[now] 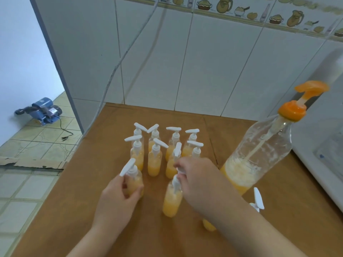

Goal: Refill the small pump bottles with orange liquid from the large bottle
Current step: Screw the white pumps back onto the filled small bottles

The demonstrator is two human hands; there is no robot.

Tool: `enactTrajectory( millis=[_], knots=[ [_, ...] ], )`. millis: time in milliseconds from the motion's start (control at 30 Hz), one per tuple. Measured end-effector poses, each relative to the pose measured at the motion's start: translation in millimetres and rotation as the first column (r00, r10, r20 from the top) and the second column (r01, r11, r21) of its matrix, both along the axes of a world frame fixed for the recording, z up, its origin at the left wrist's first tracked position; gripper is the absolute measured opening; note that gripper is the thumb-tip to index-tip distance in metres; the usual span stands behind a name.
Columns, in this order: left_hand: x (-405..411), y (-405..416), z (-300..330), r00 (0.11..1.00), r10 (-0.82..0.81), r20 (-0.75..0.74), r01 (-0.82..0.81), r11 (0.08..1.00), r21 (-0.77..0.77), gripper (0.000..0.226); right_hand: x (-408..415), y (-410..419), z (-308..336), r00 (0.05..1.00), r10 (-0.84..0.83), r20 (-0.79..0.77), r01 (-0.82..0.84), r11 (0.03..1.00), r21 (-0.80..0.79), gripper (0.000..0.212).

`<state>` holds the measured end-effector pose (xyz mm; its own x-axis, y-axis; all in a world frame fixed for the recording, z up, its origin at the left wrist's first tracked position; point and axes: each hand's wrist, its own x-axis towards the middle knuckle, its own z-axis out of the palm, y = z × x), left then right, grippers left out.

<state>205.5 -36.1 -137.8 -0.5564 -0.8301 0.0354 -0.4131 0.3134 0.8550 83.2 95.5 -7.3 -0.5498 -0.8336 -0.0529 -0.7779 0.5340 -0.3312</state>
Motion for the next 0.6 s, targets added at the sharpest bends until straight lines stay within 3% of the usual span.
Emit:
enactTrajectory(
  millis=[233, 600],
  knots=[
    [-3, -23, -2, 0.99, -0.088, 0.107, 0.086, 0.996, 0.03, 0.02, -14, -55, -19, 0.995, 0.071, -0.066, -0.066, 0.996, 0.065, 0.024],
    [-17, -28, 1, 0.967, -0.149, 0.206, 0.142, 0.989, 0.047, 0.027, -24, -54, -18, 0.989, 0.138, -0.046, -0.137, 0.99, 0.026, 0.032]
  ],
)
